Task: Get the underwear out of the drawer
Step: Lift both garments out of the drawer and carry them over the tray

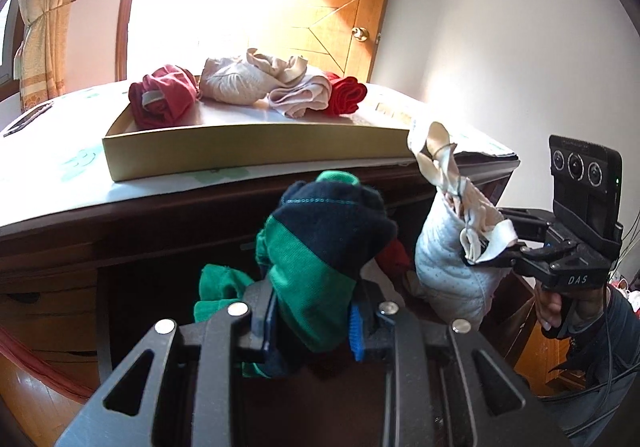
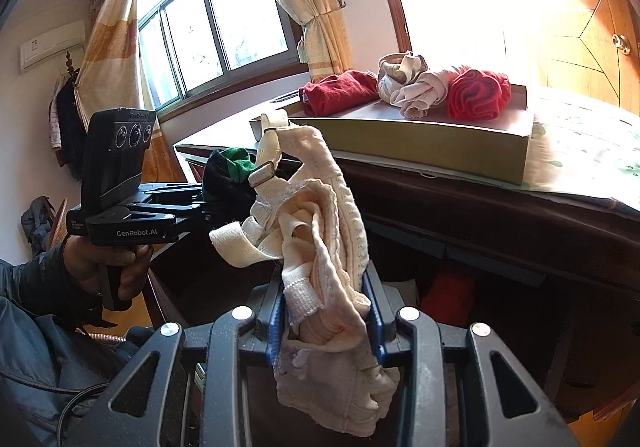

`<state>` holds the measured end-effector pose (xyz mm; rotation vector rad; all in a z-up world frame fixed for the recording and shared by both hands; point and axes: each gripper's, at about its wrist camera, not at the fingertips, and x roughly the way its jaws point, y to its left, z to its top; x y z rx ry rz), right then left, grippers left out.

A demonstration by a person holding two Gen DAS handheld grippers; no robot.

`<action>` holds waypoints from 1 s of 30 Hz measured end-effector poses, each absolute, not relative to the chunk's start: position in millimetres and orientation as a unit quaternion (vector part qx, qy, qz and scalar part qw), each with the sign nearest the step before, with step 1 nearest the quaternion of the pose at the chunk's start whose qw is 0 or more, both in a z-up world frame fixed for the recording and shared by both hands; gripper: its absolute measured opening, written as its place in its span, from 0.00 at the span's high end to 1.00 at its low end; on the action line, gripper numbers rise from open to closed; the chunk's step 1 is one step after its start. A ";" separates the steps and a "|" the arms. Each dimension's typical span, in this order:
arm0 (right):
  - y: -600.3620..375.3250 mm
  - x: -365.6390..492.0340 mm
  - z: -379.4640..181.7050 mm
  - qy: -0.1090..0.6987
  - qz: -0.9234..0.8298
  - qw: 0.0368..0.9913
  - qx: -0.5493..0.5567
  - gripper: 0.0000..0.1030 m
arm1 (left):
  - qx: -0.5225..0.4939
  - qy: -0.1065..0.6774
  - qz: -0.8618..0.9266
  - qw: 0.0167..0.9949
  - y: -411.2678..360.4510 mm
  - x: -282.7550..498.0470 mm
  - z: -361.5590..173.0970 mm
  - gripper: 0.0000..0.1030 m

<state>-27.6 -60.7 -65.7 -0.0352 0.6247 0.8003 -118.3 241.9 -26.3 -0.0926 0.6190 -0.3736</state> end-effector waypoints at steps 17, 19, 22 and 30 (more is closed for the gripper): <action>-82.3 -31.5 -49.7 0.236 0.386 0.891 0.035 0.65 | -0.087 0.275 -0.168 0.943 249.2 -137.0 2.4 0.75; -83.6 -32.3 -49.2 0.234 0.384 0.892 0.037 0.65 | -0.092 0.275 -0.165 0.943 249.3 -137.1 5.6 0.75; -87.5 -32.6 -47.5 0.229 0.382 0.894 0.046 0.65 | -0.090 0.276 -0.162 0.943 246.6 -133.9 9.0 0.75; -93.6 -31.3 -42.2 0.222 0.376 0.897 0.063 0.65 | -0.083 0.281 -0.158 0.943 242.3 -129.9 12.1 0.75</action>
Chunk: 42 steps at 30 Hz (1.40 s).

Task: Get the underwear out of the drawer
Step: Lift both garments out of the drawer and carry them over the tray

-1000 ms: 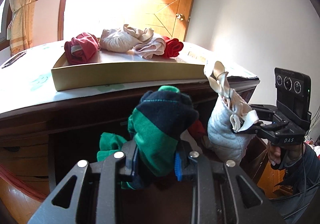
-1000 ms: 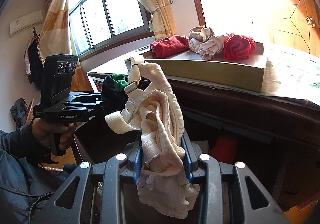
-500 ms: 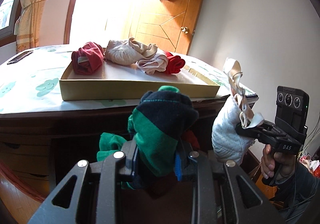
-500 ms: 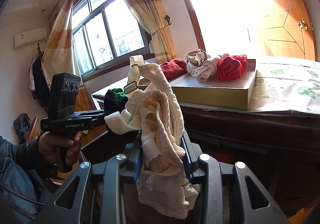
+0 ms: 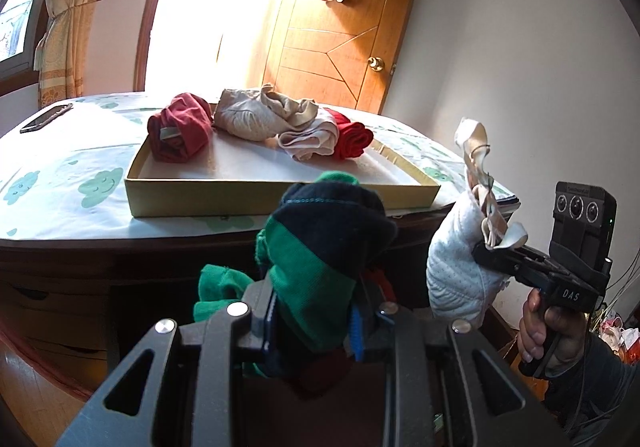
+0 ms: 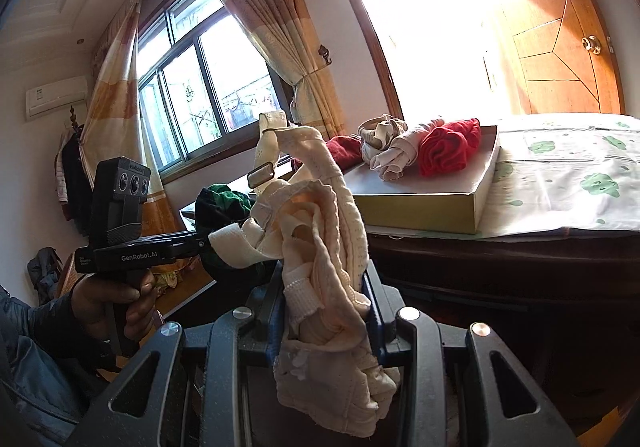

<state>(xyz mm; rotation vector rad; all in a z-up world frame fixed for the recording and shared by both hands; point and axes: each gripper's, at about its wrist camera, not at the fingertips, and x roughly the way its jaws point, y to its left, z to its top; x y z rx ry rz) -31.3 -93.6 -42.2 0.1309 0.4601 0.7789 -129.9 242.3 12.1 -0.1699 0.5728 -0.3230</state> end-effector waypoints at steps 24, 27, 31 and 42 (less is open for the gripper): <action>-100.5 -30.1 -16.9 0.184 0.369 0.908 0.068 0.65 | -0.071 0.252 -0.153 0.953 238.1 -124.5 36.9 0.75; -101.3 -30.4 -14.3 0.179 0.368 0.910 0.066 0.65 | -0.070 0.247 -0.153 0.954 237.4 -124.9 39.5 0.75; -101.8 -29.6 -10.2 0.174 0.368 0.911 0.065 0.65 | -0.069 0.244 -0.154 0.955 236.5 -124.4 42.9 0.75; -103.6 -31.8 3.6 0.152 0.369 0.915 0.064 0.65 | -0.065 0.220 -0.151 0.961 235.7 -126.1 55.0 0.75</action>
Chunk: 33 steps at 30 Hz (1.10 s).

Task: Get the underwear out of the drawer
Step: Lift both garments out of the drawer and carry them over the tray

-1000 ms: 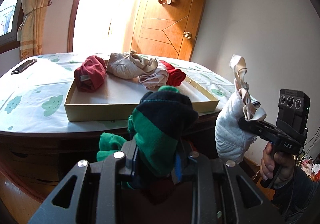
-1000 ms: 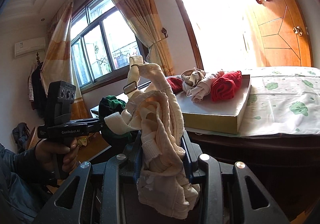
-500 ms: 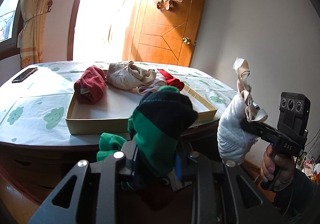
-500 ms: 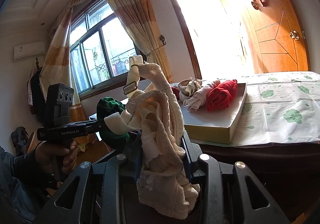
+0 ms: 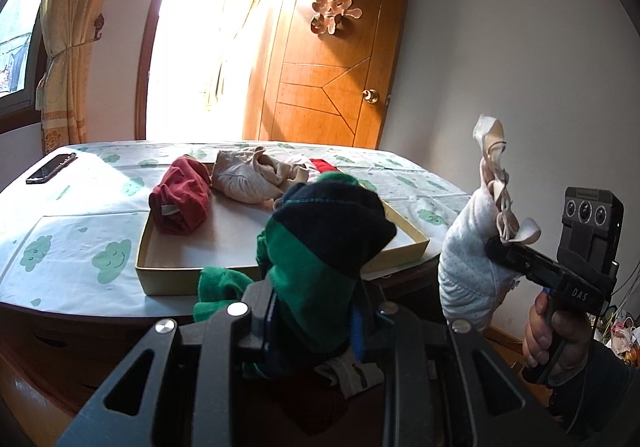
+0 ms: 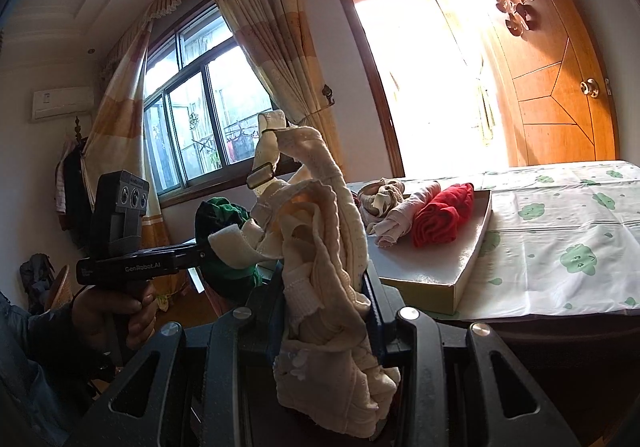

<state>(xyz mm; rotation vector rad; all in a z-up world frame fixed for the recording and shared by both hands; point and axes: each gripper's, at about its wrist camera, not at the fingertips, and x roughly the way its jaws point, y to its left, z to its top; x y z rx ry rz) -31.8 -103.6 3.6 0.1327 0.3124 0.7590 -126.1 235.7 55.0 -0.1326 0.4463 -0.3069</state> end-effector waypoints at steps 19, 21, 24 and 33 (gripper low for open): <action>-100.9 -22.2 31.5 0.126 0.365 0.921 0.043 0.65 | -0.051 0.204 -0.146 0.967 237.2 -113.0 75.1 0.75; -100.2 -19.8 35.2 0.124 0.363 0.923 0.041 0.65 | -0.048 0.201 -0.146 0.967 237.8 -110.4 78.9 0.75; -99.9 -16.0 40.3 0.120 0.362 0.923 0.039 0.65 | -0.046 0.198 -0.144 0.969 239.6 -105.4 84.8 0.75; -99.8 -5.0 55.8 0.112 0.351 0.929 0.028 0.65 | -0.045 0.198 -0.146 0.968 241.8 -88.3 95.4 0.75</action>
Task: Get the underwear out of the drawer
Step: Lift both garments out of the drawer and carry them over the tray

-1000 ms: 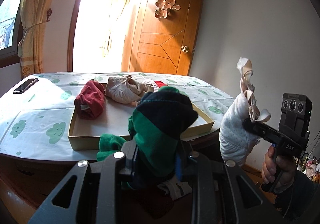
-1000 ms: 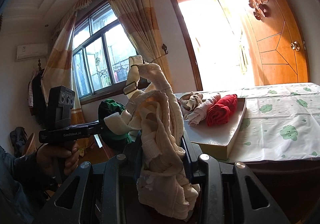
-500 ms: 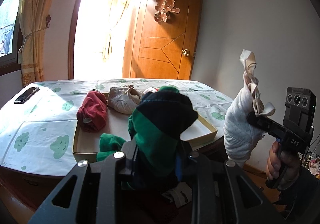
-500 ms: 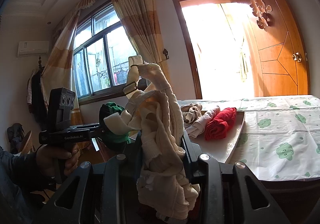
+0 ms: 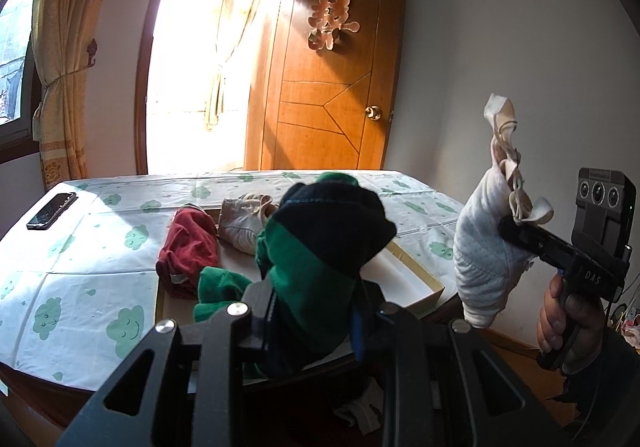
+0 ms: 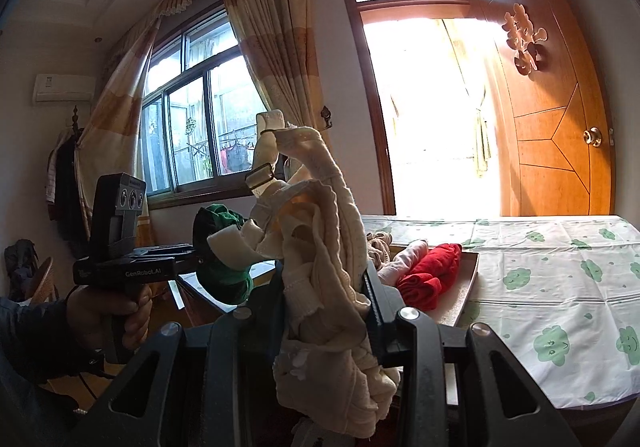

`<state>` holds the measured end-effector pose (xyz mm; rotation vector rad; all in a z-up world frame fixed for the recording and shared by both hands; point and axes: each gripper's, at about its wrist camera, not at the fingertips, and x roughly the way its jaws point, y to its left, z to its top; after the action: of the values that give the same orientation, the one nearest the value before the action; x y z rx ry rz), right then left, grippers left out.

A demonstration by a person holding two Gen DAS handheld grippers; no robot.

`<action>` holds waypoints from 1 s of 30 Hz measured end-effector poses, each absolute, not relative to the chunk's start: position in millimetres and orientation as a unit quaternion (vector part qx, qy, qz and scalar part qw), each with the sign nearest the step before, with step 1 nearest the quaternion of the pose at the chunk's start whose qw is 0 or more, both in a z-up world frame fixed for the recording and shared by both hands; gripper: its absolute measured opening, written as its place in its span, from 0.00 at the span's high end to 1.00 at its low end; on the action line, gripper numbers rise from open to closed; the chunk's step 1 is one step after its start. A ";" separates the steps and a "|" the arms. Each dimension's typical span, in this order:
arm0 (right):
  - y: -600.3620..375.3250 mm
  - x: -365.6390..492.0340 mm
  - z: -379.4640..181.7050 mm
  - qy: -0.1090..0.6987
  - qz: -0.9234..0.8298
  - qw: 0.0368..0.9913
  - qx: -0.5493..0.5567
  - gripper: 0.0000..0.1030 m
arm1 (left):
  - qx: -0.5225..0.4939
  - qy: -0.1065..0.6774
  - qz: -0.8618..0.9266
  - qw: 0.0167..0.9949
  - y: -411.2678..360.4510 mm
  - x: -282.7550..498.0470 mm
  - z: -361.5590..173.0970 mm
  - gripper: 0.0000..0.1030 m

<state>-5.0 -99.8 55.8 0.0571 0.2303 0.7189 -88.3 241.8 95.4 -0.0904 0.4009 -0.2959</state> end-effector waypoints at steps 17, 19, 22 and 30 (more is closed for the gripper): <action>-99.2 41.5 72.6 0.128 0.316 0.940 0.001 0.65 | -0.029 0.219 -0.147 0.964 228.3 -42.8 99.6 0.75; -99.0 46.2 73.1 0.131 0.313 0.941 -0.001 0.65 | -0.028 0.221 -0.145 0.964 227.7 -37.9 99.4 0.75; -98.6 53.8 72.6 0.136 0.308 0.942 -0.003 0.65 | -0.030 0.227 -0.142 0.963 228.1 -30.0 98.1 0.75; -92.6 71.8 71.1 0.156 0.295 0.943 0.003 0.65 | -0.045 0.250 -0.135 0.958 233.3 -7.7 92.2 0.75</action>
<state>71.8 -92.6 71.1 0.0064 0.3173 0.6023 -7.7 233.3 92.2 -0.0918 0.5082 -0.2735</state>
